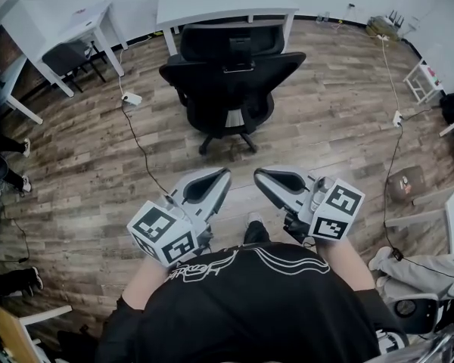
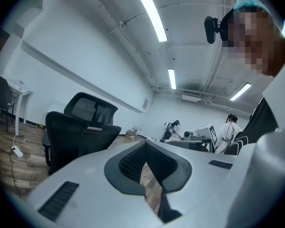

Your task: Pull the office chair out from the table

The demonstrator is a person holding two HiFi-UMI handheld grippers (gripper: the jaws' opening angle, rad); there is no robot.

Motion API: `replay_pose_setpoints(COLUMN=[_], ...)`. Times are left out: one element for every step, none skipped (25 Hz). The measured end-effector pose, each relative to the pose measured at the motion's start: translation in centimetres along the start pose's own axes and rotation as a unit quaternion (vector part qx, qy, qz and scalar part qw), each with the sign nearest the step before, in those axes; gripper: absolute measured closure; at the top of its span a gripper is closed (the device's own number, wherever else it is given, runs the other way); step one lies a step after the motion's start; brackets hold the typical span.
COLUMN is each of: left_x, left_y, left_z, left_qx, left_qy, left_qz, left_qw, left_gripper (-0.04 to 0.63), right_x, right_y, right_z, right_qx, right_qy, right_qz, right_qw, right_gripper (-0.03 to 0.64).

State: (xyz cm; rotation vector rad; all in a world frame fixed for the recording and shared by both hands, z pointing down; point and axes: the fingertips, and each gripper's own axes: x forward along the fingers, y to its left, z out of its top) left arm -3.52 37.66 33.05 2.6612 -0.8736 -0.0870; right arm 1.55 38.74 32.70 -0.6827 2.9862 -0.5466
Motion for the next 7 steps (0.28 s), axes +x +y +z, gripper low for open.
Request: replay_pose_setpoints(left_x=[-0.02,-0.08,-0.15,-0.22,-0.27,-0.31,-0.34], left_y=[-0.01,0.00,0.02,0.06,0.12,0.19,0.26], left_z=[-0.10,-0.16,-0.19,-0.20,-0.20,-0.18,-0.16], left_qx=[-0.001,-0.001,-0.001,-0.001,-0.001,0.000,0.000], left_qy=[0.000,0.000,0.000,0.000,0.000,0.000,0.000], left_qz=[-0.001,-0.002,-0.002,-0.002,-0.002,-0.001,-0.001], left_qw=[1.0000,1.0000,1.0000,1.0000,1.0000,1.0000,1.0000], left_gripper=[0.589,0.589,0.589,0.589,0.589,0.589,0.589], right_x=[0.02,0.08,0.19,0.31,0.44,0.57,0.71], right_y=[0.04,0.08,0.12,0.15,0.16,0.16,0.15], right_z=[-0.05,-0.10,-0.16,-0.20,-0.23,-0.23,-0.23], right_qx=[-0.001,-0.001,-0.002,-0.004,-0.006,-0.008,-0.010], right_qy=[0.001,0.001,0.002,0.003,0.004,0.005,0.006], right_qz=[0.000,-0.001,-0.001,-0.002,-0.003,-0.005,-0.006], right_qw=[1.000,1.000,1.000,1.000,1.000,1.000,1.000], right_gripper=[0.581,0.581,0.581,0.581,0.581,0.581,0.581])
